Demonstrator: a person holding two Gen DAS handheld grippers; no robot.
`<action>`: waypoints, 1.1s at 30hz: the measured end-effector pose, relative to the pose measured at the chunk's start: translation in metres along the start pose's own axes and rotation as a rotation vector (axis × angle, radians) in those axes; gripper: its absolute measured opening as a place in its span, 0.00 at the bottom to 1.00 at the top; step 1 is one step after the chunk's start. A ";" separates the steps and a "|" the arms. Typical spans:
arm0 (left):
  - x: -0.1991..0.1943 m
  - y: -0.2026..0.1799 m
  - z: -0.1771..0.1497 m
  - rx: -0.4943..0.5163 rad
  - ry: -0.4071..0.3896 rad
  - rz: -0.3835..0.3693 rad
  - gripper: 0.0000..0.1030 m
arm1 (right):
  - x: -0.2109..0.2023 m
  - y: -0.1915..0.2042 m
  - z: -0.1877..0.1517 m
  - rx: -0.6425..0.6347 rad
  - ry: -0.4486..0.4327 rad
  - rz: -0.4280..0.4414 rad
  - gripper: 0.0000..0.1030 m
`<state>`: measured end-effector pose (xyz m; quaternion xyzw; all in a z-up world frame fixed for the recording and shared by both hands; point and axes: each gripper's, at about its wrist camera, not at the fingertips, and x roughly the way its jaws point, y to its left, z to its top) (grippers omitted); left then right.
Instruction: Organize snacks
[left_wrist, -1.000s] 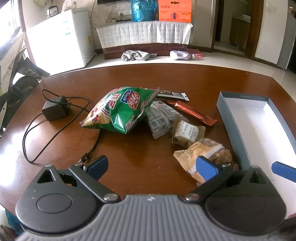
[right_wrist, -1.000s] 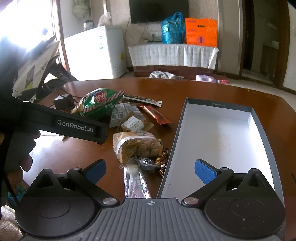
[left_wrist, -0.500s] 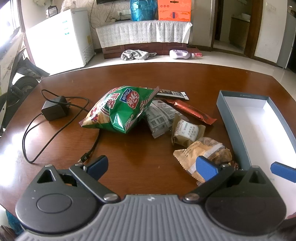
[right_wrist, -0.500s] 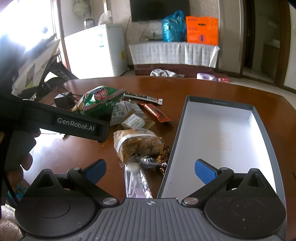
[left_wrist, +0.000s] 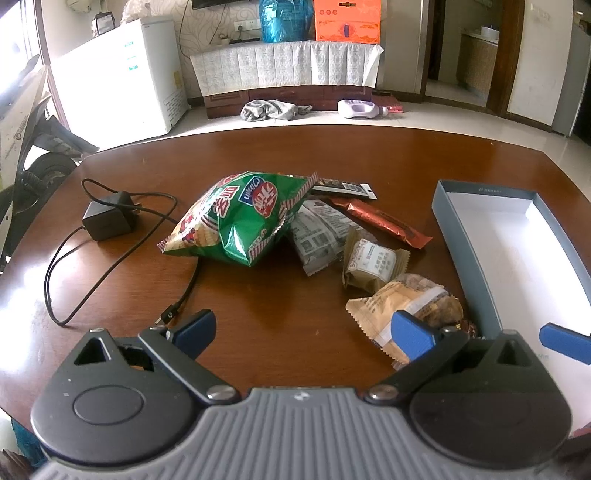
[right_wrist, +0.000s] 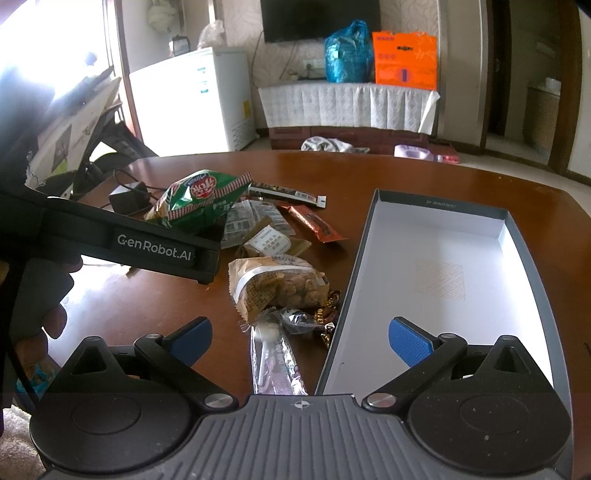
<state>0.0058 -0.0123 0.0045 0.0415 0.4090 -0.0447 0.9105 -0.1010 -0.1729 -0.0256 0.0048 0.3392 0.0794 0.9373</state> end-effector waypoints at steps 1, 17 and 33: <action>0.000 0.000 0.000 0.001 0.001 0.000 0.99 | 0.000 0.000 0.000 0.001 -0.001 0.001 1.00; -0.005 0.012 0.006 -0.022 -0.078 0.040 0.99 | -0.002 0.004 0.006 0.009 -0.002 0.013 1.00; 0.038 0.034 0.022 -0.084 -0.278 0.119 0.99 | 0.070 0.031 0.042 -0.160 0.062 0.016 1.00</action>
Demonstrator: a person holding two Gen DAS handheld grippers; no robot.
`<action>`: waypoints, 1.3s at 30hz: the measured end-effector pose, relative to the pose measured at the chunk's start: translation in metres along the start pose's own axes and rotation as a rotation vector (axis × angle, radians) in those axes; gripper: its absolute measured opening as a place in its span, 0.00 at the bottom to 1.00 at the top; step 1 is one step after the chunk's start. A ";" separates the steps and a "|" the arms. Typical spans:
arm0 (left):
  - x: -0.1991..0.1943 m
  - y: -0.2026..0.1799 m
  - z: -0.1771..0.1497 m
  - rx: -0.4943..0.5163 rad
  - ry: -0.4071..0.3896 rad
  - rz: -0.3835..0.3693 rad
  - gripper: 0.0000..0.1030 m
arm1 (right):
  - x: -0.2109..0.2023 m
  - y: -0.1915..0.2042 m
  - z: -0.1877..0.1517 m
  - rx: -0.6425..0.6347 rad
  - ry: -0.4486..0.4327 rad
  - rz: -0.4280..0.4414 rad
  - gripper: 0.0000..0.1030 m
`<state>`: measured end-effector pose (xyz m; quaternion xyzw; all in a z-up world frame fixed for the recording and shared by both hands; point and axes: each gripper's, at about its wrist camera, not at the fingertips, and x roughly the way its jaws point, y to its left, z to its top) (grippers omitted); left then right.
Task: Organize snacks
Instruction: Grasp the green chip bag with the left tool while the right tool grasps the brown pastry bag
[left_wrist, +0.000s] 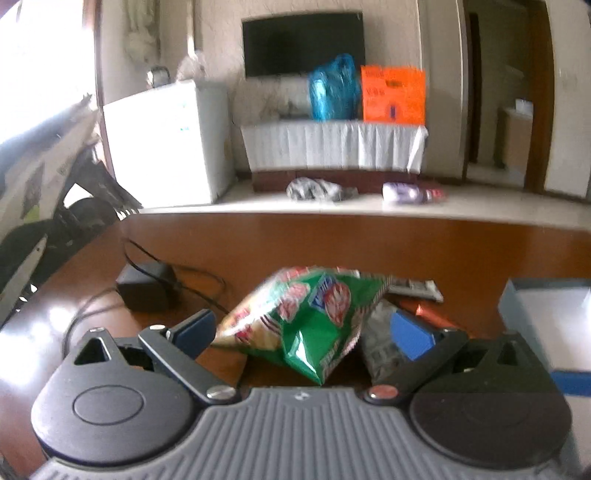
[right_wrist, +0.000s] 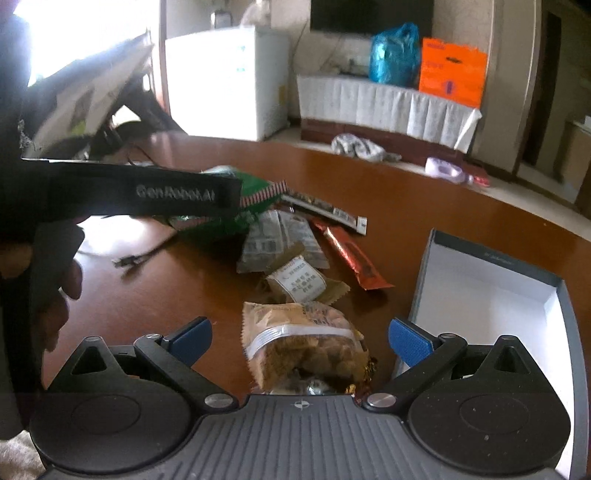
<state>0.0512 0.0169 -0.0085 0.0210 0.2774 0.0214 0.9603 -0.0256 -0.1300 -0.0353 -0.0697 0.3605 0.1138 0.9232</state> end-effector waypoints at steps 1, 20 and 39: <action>0.006 0.000 -0.001 -0.003 0.019 0.004 0.99 | 0.004 -0.001 0.000 0.005 0.006 -0.002 1.00; 0.068 -0.004 -0.020 0.045 0.050 0.029 0.96 | 0.024 -0.011 0.004 0.044 0.102 0.065 0.69; 0.046 0.017 -0.012 -0.024 -0.025 -0.067 0.55 | -0.007 -0.025 0.003 0.127 -0.017 0.143 0.58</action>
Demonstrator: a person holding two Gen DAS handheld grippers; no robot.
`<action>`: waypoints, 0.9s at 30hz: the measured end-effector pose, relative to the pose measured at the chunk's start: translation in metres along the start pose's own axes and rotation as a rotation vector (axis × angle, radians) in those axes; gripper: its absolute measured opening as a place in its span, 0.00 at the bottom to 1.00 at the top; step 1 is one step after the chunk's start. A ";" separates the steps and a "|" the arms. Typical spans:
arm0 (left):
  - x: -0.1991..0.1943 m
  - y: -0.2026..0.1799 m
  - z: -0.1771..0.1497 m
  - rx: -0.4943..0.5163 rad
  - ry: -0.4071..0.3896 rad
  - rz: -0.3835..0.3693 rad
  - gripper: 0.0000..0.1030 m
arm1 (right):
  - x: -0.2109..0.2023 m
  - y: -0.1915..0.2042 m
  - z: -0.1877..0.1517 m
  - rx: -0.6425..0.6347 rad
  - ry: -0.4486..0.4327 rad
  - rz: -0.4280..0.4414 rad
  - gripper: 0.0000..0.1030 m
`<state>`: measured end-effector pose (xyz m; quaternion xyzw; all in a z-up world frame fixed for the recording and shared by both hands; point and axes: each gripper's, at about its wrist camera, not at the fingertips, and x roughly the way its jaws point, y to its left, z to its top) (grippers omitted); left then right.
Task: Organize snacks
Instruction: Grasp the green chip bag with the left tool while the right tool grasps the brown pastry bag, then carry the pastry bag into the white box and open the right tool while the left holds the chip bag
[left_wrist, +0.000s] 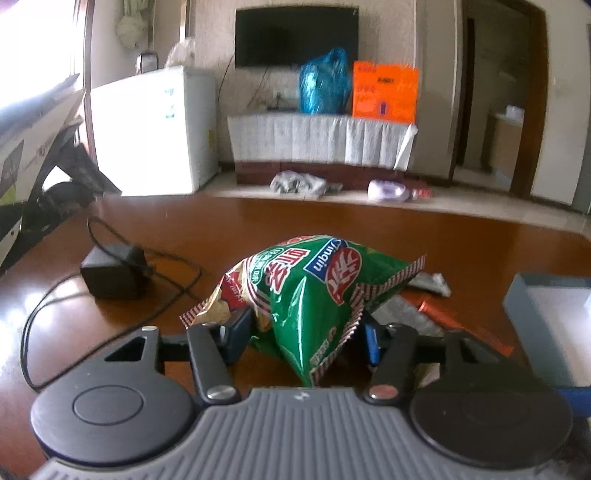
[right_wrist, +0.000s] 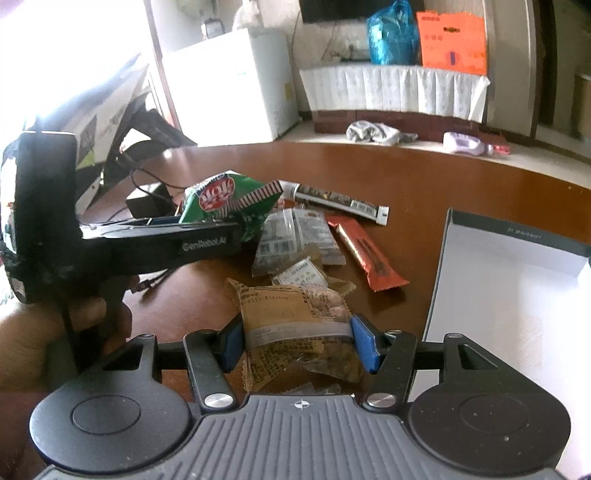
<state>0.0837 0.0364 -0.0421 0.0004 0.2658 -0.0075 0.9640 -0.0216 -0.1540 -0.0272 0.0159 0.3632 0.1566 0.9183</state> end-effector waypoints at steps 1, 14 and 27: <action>-0.004 -0.001 0.001 0.004 -0.012 -0.004 0.54 | -0.002 0.000 0.000 0.002 -0.005 0.001 0.58; -0.051 -0.022 0.017 0.033 -0.106 -0.036 0.52 | -0.045 -0.013 0.006 0.046 -0.124 0.003 0.58; -0.077 -0.114 0.017 0.159 -0.164 -0.175 0.52 | -0.065 -0.095 0.010 0.160 -0.182 -0.159 0.58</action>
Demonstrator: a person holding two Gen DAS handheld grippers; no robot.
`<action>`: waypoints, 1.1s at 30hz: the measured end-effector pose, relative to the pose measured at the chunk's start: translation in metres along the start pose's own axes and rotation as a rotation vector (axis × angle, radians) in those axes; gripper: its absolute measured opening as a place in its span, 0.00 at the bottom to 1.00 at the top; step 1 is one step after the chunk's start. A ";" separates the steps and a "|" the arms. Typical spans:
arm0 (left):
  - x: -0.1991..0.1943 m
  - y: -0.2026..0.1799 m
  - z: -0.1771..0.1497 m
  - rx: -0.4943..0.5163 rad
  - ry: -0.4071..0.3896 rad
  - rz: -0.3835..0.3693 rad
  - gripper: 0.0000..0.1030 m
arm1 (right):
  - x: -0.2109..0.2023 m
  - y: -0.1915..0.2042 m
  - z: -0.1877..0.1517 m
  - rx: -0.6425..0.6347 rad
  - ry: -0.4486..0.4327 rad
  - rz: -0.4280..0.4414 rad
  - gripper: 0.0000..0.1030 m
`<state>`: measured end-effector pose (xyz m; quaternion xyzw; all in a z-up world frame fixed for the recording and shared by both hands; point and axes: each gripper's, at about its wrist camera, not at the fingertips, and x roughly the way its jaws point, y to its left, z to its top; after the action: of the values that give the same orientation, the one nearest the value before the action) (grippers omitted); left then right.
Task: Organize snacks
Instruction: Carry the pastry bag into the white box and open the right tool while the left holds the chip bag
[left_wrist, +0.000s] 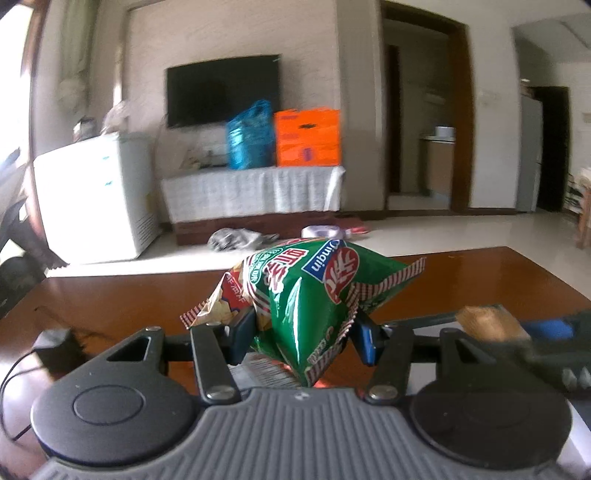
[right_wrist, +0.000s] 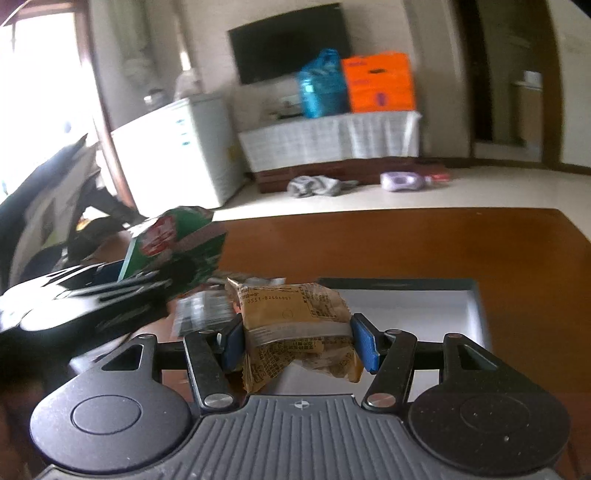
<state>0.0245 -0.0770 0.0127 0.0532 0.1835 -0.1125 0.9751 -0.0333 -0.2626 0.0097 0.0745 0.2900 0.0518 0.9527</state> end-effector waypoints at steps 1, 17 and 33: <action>0.002 -0.011 0.000 0.023 0.004 -0.011 0.52 | 0.002 -0.008 0.000 0.001 0.000 -0.023 0.58; 0.023 -0.104 -0.010 0.127 0.022 -0.309 0.51 | 0.045 -0.058 -0.018 0.032 0.125 -0.165 0.57; 0.028 -0.079 -0.023 0.014 0.097 -0.399 0.51 | 0.028 -0.093 -0.005 0.221 0.058 -0.059 0.77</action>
<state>0.0234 -0.1558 -0.0242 0.0279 0.2364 -0.3022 0.9231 -0.0078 -0.3498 -0.0259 0.1691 0.3236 -0.0066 0.9309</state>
